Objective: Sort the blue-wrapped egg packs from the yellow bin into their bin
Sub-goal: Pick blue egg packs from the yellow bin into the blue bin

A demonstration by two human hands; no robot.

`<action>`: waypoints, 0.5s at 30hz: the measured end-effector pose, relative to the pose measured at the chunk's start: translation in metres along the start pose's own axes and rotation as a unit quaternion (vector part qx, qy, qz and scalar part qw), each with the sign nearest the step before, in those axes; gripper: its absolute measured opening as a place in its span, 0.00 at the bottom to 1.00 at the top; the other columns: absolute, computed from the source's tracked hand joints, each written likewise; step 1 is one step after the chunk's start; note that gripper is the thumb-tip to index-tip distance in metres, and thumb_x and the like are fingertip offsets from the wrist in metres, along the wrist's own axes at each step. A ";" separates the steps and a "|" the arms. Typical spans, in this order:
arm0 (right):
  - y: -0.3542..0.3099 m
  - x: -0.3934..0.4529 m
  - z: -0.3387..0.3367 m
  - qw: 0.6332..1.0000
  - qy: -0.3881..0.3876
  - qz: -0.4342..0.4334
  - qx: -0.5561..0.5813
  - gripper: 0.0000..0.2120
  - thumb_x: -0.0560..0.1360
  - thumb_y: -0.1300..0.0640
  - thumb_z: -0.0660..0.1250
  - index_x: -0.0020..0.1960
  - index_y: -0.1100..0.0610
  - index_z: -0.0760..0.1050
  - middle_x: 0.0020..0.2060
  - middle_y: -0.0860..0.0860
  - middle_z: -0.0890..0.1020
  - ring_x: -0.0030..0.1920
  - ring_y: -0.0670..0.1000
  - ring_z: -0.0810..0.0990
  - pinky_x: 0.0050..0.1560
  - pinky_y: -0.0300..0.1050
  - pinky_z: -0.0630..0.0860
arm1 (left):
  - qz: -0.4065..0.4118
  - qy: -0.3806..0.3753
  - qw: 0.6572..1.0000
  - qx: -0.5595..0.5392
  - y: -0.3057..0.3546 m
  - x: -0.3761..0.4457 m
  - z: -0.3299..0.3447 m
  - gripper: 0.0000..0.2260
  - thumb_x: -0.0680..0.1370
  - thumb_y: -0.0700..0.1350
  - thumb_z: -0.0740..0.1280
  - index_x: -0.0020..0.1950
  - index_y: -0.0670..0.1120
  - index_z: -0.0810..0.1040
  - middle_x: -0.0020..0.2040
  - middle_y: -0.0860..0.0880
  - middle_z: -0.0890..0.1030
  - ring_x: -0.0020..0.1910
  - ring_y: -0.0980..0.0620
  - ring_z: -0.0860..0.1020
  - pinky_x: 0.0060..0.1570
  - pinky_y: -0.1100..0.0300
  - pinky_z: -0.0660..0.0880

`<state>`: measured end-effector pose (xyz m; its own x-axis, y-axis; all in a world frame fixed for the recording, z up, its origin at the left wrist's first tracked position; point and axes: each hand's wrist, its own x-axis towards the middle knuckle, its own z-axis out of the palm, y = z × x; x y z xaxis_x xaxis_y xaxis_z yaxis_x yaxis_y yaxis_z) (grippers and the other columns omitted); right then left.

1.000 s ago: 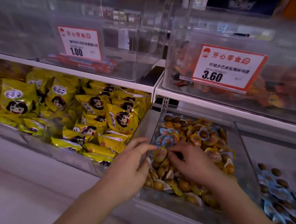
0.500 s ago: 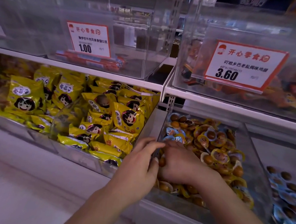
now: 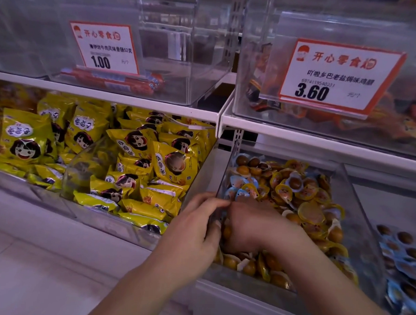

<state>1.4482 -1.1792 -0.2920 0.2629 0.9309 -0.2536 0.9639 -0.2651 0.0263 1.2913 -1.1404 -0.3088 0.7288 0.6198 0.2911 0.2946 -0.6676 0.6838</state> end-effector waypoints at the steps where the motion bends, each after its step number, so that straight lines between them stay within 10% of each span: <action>1: -0.001 0.000 0.002 1.000 0.015 -0.001 -0.004 0.25 0.68 0.41 0.69 0.61 0.51 0.73 0.54 0.53 0.77 0.53 0.56 0.77 0.44 0.46 0.70 | -0.001 0.000 1.000 0.000 0.000 0.000 0.000 0.18 0.80 0.42 0.62 0.68 0.57 0.73 0.67 0.63 0.68 0.63 0.64 0.70 0.63 0.63 0.70; 9: 0.018 -0.006 0.013 0.972 0.144 -0.010 0.185 0.22 0.64 0.37 0.71 0.56 0.42 0.76 0.50 0.45 0.80 0.49 0.49 0.80 0.44 0.47 0.78 | -0.007 0.023 1.000 -0.011 0.002 0.002 0.002 0.17 0.81 0.43 0.63 0.67 0.57 0.75 0.68 0.64 0.66 0.65 0.64 0.69 0.63 0.66 0.70; 15: 0.052 -0.021 0.002 0.849 0.268 0.077 0.448 0.12 0.66 0.45 0.80 0.43 0.45 0.79 0.37 0.39 0.83 0.37 0.37 0.80 0.33 0.28 0.72 | 0.073 0.129 0.988 0.043 0.027 0.001 0.003 0.14 0.79 0.45 0.61 0.63 0.54 0.78 0.67 0.60 0.71 0.64 0.61 0.70 0.62 0.64 0.69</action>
<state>1.4923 -1.2128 -0.2870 0.5965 0.7846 0.1690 0.5591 -0.2551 -0.7889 1.3022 -1.1591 -0.2918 0.5885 0.5916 0.5511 0.2572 -0.7832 0.5661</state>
